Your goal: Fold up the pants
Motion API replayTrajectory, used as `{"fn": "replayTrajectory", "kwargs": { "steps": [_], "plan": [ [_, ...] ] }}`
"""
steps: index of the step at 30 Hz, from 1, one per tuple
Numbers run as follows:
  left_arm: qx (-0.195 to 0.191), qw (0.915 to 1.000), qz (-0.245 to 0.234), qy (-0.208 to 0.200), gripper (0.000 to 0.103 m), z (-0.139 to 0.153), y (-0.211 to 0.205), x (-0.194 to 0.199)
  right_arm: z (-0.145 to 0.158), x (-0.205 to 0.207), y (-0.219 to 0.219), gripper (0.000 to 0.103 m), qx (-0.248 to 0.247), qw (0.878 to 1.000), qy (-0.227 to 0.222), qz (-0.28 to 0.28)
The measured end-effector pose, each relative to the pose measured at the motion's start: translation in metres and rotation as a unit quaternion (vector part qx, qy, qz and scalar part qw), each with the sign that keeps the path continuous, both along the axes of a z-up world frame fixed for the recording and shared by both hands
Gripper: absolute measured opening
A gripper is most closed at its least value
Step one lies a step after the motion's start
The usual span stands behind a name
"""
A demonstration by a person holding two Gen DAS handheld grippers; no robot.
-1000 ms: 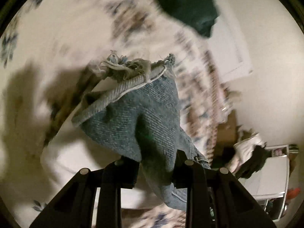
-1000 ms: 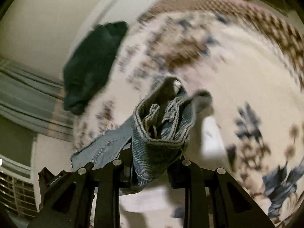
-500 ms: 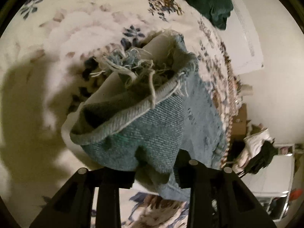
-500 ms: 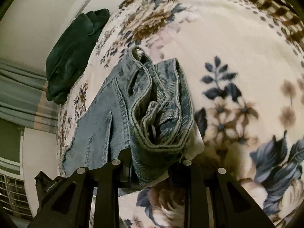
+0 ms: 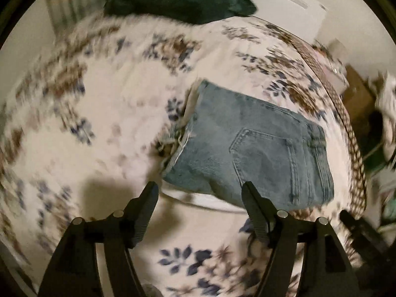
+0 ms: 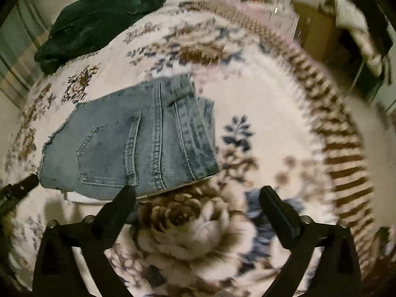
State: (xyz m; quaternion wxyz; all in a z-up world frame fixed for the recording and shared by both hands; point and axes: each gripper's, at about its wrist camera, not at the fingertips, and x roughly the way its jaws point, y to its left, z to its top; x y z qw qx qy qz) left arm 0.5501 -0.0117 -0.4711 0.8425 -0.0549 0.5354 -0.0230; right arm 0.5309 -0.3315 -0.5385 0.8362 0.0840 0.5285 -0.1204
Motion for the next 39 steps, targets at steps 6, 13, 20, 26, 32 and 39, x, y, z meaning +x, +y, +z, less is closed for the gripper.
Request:
{"fn": "replayTrajectory", "kwargs": {
  "steps": [6, 13, 20, 26, 32, 39],
  "plan": [
    [0.045, 0.9978, -0.039, -0.029, 0.078, 0.060, -0.010, -0.028, 0.078, -0.035, 0.021, 0.103, -0.052, 0.998, -0.038, -0.015],
    [0.047, 0.9949, -0.052, -0.071, 0.078, 0.145, -0.015, -0.079, 0.172, -0.085, 0.040, 0.103, -0.068, 0.995, -0.074, -0.013],
    [0.046, 0.9917, -0.045, -0.111, 0.078, 0.234, -0.011, -0.150, 0.279, -0.163, 0.056, 0.103, -0.074, 0.991, -0.114, -0.004],
    [0.051, 0.9860, -0.035, -0.155, 0.078, 0.305, -0.003, -0.219, 0.362, -0.243, 0.074, 0.103, -0.082, 0.985, -0.153, 0.013],
    [0.052, 0.9830, -0.027, -0.174, 0.078, 0.353, 0.005, -0.280, 0.431, -0.321, 0.091, 0.103, -0.089, 0.979, -0.183, 0.024],
    [0.048, 0.9805, -0.040, -0.186, 0.078, 0.385, 0.016, -0.325, 0.488, -0.384, 0.111, 0.103, -0.101, 0.974, -0.201, 0.026]
  ]
}}
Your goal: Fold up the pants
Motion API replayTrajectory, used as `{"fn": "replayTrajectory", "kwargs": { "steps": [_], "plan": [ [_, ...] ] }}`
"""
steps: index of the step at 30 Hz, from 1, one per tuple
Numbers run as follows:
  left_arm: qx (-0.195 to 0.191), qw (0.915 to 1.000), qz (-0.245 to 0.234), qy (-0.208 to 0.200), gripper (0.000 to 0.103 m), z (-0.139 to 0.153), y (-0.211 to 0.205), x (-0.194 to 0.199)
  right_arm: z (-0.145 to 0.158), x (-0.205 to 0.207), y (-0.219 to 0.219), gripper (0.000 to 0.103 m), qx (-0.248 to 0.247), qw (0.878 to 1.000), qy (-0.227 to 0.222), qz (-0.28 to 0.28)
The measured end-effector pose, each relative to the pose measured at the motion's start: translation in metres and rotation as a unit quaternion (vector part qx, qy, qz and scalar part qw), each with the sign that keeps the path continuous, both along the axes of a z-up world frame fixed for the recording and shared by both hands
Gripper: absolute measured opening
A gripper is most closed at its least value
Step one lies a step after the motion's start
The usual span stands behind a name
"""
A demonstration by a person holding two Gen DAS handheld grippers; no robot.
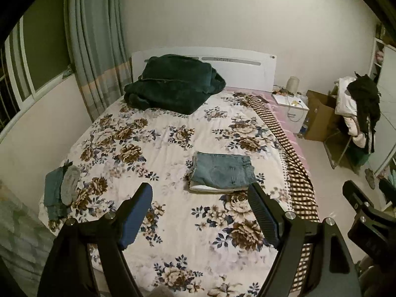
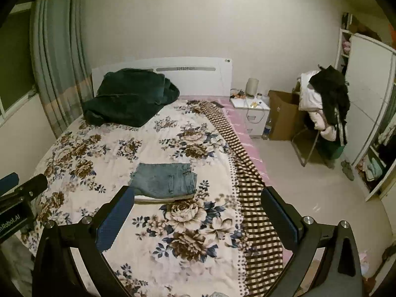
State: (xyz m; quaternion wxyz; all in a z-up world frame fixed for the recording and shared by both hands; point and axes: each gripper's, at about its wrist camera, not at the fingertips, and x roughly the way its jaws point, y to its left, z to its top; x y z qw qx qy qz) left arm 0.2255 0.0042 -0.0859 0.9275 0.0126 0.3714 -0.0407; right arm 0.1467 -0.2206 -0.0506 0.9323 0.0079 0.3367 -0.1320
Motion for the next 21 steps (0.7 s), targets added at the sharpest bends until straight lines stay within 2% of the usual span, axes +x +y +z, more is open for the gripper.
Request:
{"fn": "replayTrajectory", "kwargs": {
  "steps": [8, 9, 10, 12, 21],
  "plan": [
    [0.005, 0.9999, -0.012, -0.008, 0.078, 0.017, 0.019, -0.026, 0.040, -0.046, 0.024, 0.103, -0.005, 1.000, -0.017, -0.009],
    [0.004, 0.9998, -0.016, -0.008, 0.080, 0.017, 0.021, -0.028, 0.044, -0.050, 0.027, 0.103, -0.006, 1.000, -0.020, -0.009],
    [0.003, 0.9998, -0.020, -0.007, 0.092, 0.017, 0.022, -0.029, 0.046, -0.050, 0.028, 0.103, -0.007, 1.000, -0.022, -0.009],
    [0.004, 0.9997, -0.022, -0.009, 0.098, 0.017, 0.024, -0.033, 0.049, -0.052, 0.032, 0.103, -0.007, 1.000, -0.025, -0.010],
    [0.012, 0.9997, -0.018, -0.012, 0.098, 0.017, 0.024, -0.048, 0.049, -0.057, 0.041, 0.103, -0.002, 1.000, -0.015, -0.002]
  ]
}}
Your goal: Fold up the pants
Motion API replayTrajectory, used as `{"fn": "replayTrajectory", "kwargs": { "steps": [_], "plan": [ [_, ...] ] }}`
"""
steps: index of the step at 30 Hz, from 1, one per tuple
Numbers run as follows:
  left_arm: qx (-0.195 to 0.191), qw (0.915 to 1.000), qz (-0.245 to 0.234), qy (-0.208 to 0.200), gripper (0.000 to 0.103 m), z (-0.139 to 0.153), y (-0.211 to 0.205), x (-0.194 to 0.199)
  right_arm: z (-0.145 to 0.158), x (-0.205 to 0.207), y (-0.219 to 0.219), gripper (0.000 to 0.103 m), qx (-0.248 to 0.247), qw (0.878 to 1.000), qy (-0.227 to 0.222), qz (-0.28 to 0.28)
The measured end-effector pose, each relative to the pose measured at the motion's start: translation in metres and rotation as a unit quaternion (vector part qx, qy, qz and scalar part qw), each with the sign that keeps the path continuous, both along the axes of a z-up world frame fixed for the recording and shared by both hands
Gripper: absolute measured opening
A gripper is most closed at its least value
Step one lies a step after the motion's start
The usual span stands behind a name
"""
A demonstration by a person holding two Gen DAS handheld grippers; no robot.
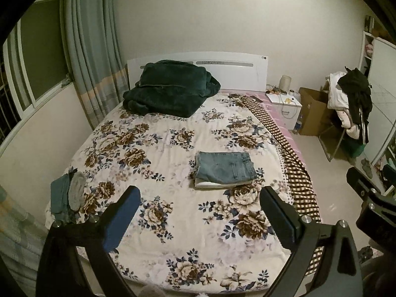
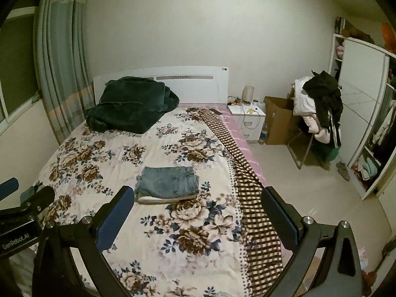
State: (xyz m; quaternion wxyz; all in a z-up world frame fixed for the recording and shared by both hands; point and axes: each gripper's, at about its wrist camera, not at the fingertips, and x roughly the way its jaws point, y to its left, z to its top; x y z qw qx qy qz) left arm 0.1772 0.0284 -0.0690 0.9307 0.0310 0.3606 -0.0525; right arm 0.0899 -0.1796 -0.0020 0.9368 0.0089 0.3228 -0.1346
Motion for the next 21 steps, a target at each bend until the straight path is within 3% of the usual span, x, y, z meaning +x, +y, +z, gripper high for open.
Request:
{"fn": "replayTrajectory", "kwargs": {
  "steps": [21],
  "plan": [
    [0.003, 1.0000, 0.006, -0.006, 0.099, 0.005, 0.002, -0.006, -0.014, 0.000, -0.015, 0.103, 0.022, 1.000, 0.016, 0.012]
  ]
}}
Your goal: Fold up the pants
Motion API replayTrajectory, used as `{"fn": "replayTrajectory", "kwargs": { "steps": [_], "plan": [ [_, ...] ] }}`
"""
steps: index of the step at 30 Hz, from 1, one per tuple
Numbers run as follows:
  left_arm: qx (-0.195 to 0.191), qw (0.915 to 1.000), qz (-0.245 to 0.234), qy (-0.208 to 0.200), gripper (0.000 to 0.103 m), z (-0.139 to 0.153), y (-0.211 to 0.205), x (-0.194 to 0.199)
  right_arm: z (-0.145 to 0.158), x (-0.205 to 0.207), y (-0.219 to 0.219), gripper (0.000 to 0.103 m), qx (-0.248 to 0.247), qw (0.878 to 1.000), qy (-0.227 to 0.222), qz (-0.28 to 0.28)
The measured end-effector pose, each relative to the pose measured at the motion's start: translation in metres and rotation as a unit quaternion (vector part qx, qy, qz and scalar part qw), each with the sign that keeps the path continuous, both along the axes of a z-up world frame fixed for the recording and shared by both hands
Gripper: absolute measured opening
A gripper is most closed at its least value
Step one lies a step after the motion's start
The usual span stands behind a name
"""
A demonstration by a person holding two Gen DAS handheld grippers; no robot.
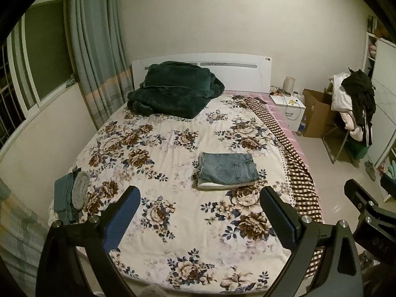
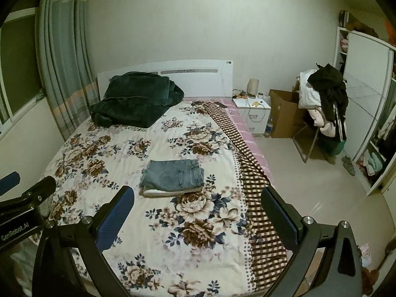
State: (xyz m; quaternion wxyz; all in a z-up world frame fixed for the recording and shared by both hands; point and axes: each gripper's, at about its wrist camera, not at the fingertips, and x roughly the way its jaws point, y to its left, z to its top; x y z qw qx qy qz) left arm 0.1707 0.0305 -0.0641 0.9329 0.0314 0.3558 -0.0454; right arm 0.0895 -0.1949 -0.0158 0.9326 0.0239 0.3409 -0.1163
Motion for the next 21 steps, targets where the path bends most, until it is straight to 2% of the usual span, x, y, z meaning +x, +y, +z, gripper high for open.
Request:
{"fn": "replayTrajectory", "kwargs": {
  "steps": [21],
  "plan": [
    [0.002, 1.0000, 0.004, -0.001, 0.099, -0.0028, -0.0045, -0.0074, -0.0094, 0.0005, -0.0063, 0.103, 0.012, 1.000, 0.005, 0.006]
  ]
}}
